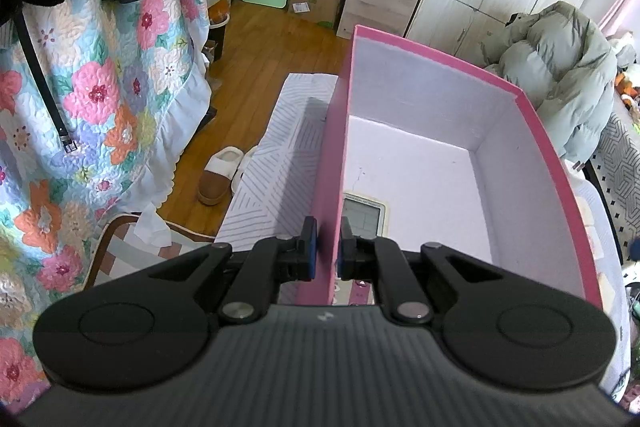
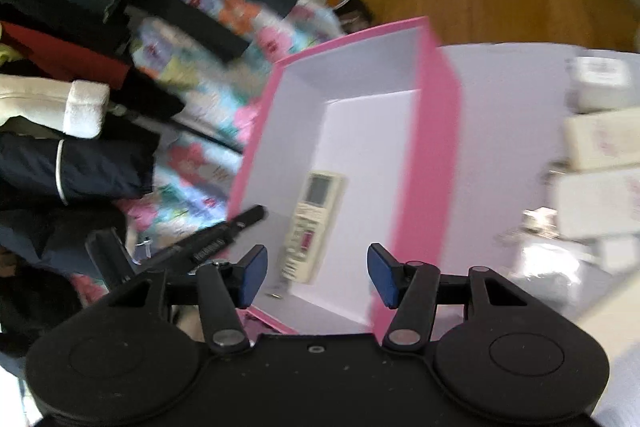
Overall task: Organize rigid objects
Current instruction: 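Move the right tool back over the table toward the second remote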
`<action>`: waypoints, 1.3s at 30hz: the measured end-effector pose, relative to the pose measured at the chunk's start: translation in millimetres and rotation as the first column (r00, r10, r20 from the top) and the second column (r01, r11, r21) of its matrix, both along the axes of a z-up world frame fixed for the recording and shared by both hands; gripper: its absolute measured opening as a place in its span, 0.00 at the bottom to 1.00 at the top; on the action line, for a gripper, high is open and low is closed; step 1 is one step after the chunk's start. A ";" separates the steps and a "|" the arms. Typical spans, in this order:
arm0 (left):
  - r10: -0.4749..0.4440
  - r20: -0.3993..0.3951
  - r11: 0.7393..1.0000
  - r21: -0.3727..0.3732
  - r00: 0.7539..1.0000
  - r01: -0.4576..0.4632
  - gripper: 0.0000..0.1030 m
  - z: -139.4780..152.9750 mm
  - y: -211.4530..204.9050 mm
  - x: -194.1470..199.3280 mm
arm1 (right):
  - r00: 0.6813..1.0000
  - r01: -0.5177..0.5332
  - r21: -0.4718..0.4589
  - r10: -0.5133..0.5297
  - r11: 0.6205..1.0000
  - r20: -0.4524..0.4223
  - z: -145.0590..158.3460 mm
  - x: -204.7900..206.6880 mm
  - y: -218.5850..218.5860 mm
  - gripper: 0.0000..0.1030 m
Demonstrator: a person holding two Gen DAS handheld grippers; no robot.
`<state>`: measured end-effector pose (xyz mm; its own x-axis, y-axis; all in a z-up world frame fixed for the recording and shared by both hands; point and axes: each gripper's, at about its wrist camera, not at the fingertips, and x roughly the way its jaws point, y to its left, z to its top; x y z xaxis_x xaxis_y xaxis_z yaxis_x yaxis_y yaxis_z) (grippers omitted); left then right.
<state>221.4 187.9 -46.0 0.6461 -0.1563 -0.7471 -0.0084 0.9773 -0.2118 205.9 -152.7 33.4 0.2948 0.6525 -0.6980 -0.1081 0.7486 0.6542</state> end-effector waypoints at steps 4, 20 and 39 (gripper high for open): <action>-0.001 0.001 1.000 0.003 1.000 0.001 0.08 -0.6 0.3 -0.8 | 0.996 0.084 -0.043 -0.084 0.996 0.008 -15.0 -21.0 -41.9 0.60; -0.015 -0.002 0.999 0.048 1.000 0.015 0.07 -0.7 -5.0 0.0 | 0.933 0.338 -0.136 -0.351 0.931 -0.080 -116.4 -72.7 -113.3 0.61; -0.021 -0.002 0.999 0.044 1.000 0.022 0.07 1.0 -2.2 0.4 | 0.960 0.277 -0.583 -0.247 0.764 0.131 -116.9 -44.2 -82.8 0.78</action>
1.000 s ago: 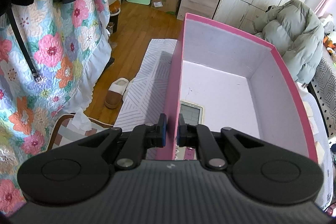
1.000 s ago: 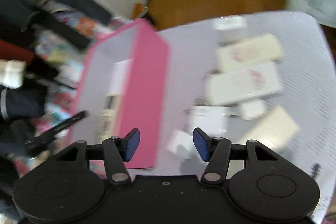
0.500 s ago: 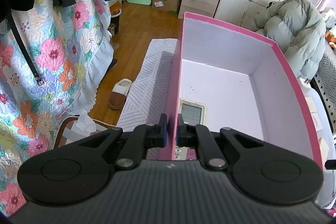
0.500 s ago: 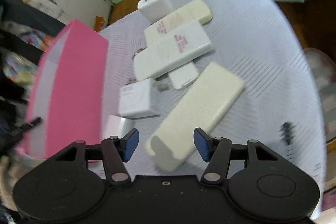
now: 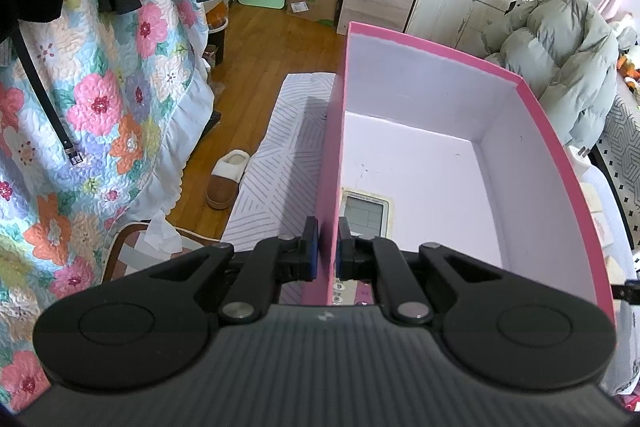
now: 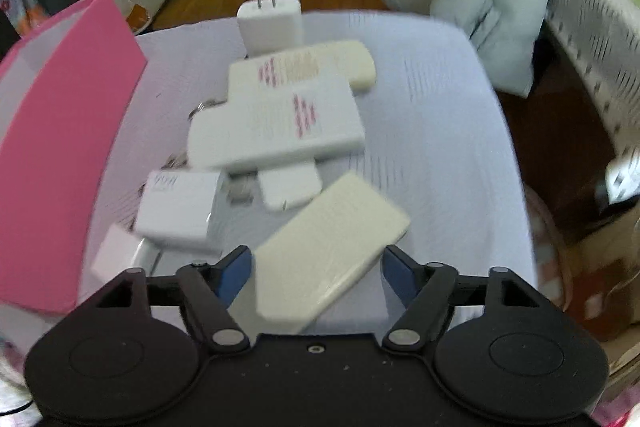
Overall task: Organize rigid objects
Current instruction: 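Move the right tool back over the table toward the second remote, then grasp the second cream remote with the right tool and lift it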
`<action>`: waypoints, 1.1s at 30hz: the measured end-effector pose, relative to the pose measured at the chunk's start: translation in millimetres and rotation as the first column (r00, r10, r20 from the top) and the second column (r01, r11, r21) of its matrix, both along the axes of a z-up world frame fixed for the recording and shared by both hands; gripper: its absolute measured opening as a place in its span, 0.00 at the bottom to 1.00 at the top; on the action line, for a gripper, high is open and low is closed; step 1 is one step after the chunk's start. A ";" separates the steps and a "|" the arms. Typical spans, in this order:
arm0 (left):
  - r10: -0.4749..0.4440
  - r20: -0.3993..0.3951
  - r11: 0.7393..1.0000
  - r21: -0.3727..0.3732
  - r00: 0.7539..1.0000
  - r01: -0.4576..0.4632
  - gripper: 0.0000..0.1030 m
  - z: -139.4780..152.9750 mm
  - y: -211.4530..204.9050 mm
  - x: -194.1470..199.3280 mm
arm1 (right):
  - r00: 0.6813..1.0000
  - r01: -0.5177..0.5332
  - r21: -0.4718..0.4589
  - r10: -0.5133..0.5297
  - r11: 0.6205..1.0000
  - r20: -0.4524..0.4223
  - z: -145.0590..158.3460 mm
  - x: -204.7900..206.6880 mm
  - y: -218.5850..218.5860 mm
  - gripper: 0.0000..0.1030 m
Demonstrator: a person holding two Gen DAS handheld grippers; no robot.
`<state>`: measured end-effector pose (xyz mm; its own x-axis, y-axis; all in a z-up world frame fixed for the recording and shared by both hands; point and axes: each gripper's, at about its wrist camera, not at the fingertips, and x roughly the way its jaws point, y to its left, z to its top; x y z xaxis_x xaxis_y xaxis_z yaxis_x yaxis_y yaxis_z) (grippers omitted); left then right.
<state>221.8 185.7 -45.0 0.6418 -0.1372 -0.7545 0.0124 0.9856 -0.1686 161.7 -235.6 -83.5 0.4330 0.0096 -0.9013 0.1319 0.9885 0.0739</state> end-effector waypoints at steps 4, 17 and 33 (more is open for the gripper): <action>0.001 0.003 1.000 0.000 1.000 -0.001 0.07 -0.2 -0.5 0.7 | 1.000 0.016 -0.016 -0.017 1.000 -0.008 -8.3 10.4 -5.8 0.79; 0.002 0.003 1.000 0.010 1.000 -0.002 0.06 -2.0 -3.1 0.0 | 0.993 -0.083 -0.018 0.085 0.996 0.077 7.7 -0.2 -5.0 0.59; 0.006 0.001 1.000 0.025 1.000 -0.006 0.06 -0.3 -7.7 -1.0 | 0.995 0.005 0.150 -0.021 0.989 0.100 2.0 -4.6 -21.2 0.59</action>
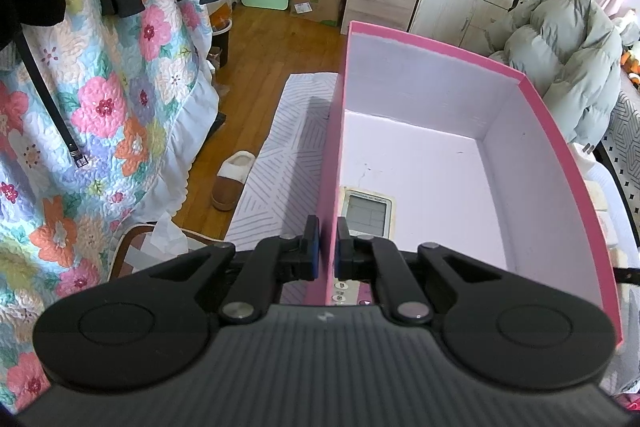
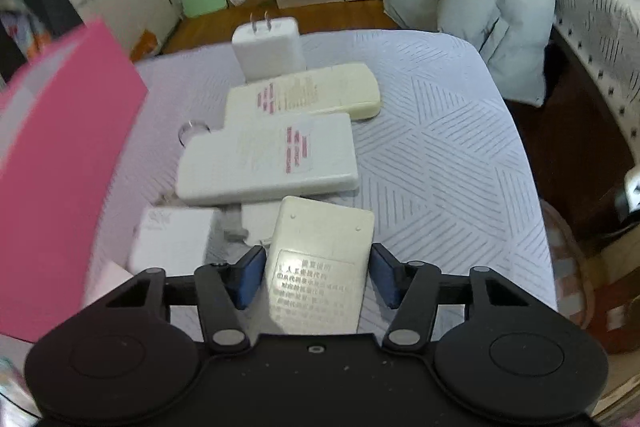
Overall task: Organize rigid objects
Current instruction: 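Grasp the second cream remote with the right tool and lift it, then carry the second remote into the pink box and release it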
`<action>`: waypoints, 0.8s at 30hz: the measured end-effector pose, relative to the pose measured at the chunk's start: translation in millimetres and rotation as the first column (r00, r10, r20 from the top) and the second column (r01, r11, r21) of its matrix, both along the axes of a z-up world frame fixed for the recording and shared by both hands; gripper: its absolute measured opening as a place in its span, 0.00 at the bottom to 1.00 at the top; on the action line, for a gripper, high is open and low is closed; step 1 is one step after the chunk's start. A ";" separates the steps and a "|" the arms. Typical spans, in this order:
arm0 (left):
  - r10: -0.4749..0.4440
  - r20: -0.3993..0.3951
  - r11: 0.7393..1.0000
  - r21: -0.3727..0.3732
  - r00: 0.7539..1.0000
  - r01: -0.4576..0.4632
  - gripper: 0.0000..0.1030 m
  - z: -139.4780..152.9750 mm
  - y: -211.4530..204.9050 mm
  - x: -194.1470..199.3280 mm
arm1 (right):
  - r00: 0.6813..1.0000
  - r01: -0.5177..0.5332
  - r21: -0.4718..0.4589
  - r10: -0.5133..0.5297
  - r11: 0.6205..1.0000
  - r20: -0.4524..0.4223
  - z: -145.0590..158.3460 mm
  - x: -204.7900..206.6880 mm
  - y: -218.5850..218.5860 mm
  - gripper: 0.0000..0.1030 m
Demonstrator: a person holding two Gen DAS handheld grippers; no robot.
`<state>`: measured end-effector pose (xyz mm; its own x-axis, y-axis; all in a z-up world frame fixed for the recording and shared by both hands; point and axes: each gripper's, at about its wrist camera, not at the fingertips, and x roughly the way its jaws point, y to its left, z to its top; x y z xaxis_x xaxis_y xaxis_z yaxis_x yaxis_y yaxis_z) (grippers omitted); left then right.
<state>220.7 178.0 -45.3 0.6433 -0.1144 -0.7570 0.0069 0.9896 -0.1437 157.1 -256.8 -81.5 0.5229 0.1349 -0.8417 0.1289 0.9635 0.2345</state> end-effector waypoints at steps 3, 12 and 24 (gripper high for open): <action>0.001 0.000 1.000 0.005 1.000 -0.001 0.05 -0.4 0.1 -0.4 | 0.998 -0.006 0.030 0.004 1.000 0.065 15.4 -8.3 -1.6 0.59; 0.003 0.005 1.000 -0.001 1.000 -0.003 0.06 -1.9 -0.3 -2.2 | 0.966 -0.084 0.136 0.047 0.987 0.255 56.2 -26.0 -1.7 0.56; 0.010 0.004 1.000 -0.006 1.000 -0.010 0.06 -1.4 -1.1 -2.2 | 0.890 -0.222 -0.058 0.227 0.973 0.396 112.6 -34.4 35.7 0.56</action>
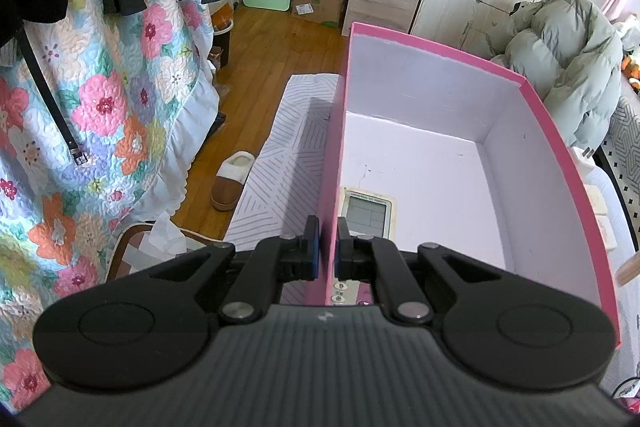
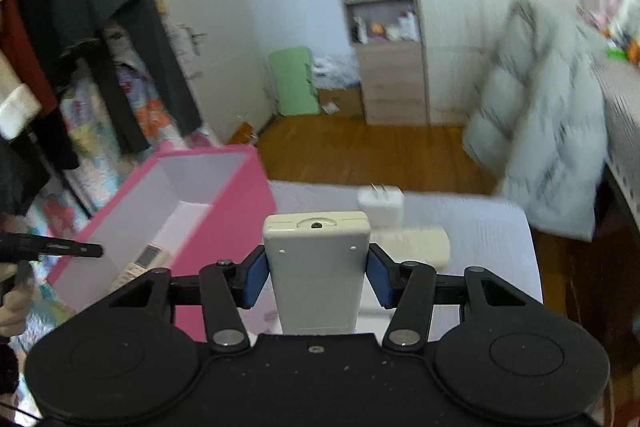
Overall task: Organize rigid objects
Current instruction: 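Carry the second remote into the pink box and release it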
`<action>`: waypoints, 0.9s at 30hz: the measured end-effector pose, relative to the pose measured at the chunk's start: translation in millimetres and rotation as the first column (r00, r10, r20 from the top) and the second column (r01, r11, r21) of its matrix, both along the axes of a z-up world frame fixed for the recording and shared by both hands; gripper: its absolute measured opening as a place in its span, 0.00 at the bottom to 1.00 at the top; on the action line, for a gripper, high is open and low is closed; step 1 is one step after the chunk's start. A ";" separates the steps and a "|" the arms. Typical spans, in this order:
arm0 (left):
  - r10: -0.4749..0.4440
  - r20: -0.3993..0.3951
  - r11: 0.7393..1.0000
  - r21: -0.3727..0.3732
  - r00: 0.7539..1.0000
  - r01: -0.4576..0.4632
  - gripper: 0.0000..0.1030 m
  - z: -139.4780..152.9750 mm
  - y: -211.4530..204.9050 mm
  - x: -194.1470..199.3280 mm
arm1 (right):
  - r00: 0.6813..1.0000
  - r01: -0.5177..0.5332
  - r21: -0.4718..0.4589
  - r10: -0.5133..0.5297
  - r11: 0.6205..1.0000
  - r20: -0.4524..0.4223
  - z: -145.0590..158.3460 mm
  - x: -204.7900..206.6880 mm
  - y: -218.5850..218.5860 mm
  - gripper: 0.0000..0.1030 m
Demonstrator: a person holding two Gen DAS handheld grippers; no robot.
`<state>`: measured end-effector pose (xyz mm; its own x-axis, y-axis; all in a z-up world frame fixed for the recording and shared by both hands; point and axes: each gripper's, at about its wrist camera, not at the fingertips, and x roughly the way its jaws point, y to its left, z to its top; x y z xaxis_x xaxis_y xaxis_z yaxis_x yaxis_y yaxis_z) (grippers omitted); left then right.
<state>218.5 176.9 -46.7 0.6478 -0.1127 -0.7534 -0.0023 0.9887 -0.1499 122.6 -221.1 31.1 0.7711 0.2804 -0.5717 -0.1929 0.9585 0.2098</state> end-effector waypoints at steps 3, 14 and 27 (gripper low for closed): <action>0.000 0.002 1.000 0.001 1.000 0.000 0.06 0.4 -0.3 -0.2 | 0.995 -0.073 0.022 0.071 0.997 0.065 22.4 2.8 9.5 0.56; -0.012 -0.003 1.000 0.001 1.000 0.012 0.06 1.3 3.1 1.0 | 0.915 -0.378 0.103 0.355 0.920 0.190 39.4 60.9 96.4 0.56; -0.027 0.010 0.999 -0.022 1.000 0.027 0.07 -0.5 10.3 0.0 | 0.908 -0.416 0.049 0.417 0.908 -0.034 -40.3 179.1 185.0 0.56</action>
<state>218.5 187.3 -47.2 0.6513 -0.1471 -0.7444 0.0258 0.9847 -0.1721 301.7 -36.1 -9.1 0.5543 0.5937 -0.5833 -0.5628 0.7837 0.2629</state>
